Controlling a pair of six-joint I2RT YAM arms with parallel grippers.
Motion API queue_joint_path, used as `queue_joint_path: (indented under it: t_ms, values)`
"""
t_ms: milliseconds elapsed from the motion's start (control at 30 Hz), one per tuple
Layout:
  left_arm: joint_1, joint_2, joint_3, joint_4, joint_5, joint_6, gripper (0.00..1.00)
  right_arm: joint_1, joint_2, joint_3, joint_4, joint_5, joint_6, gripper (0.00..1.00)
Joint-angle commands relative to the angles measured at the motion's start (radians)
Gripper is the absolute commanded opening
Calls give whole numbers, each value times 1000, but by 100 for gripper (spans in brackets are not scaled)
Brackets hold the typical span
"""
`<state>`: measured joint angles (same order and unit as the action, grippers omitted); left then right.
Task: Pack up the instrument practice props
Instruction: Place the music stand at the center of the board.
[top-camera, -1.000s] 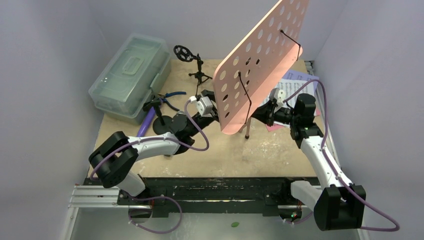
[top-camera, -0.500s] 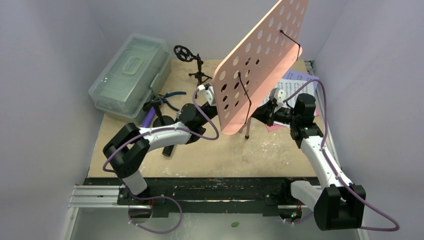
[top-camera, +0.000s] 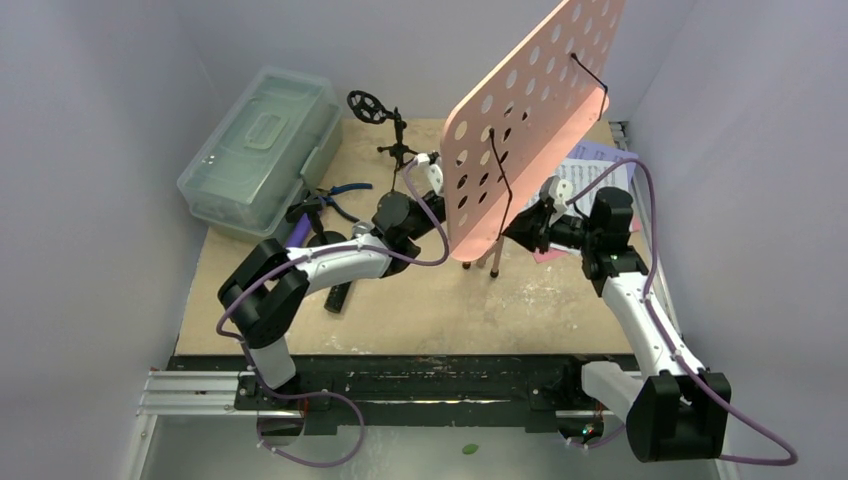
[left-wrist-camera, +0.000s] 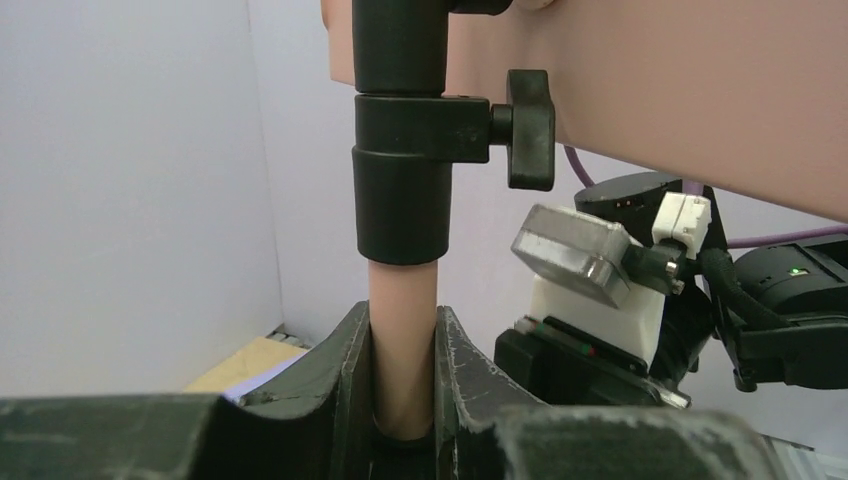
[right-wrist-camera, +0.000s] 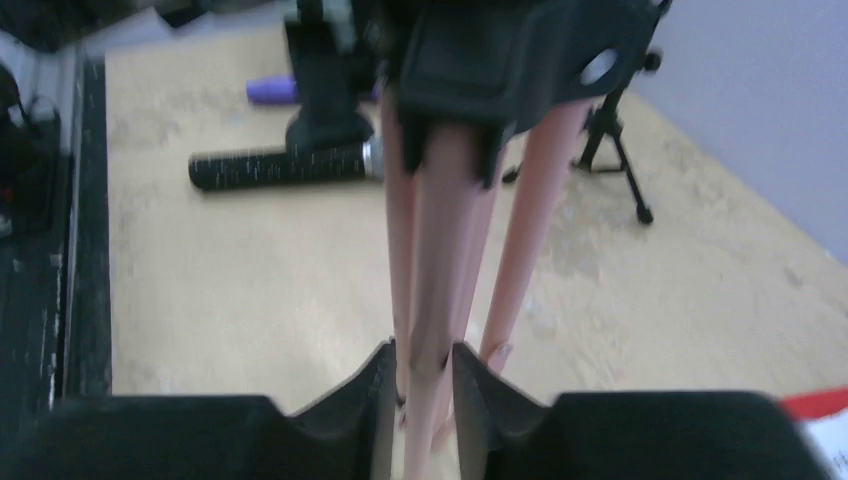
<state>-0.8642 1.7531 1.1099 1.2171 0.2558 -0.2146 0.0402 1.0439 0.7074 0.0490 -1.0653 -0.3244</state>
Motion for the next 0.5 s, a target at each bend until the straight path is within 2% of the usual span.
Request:
queue_joint_path:
  t_ms: [0, 33, 100, 200, 333, 400, 467]
  values:
    - [-3, -35, 114, -91, -61, -43, 0, 7, -9, 20, -236, -1, -77, 45]
    - [-3, -47, 136, -139, -82, -44, 0, 6, -16, 43, -291, -6, -122, 58]
    - [-1, -73, 195, -264, -106, -41, 0, -7, -36, 91, -403, -27, -205, 77]
    - [1, -102, 274, -393, -133, -41, 0, -89, -77, 159, -575, -107, -329, 92]
    - [9, -137, 369, -546, -151, -49, 0, -167, -138, 214, -818, -184, -523, 98]
    - [14, -153, 396, -599, -152, -55, 0, -177, -191, 186, -838, -173, -534, 98]
    - [17, -164, 425, -646, -149, -59, 0, -184, -269, 142, -756, -146, -450, 99]
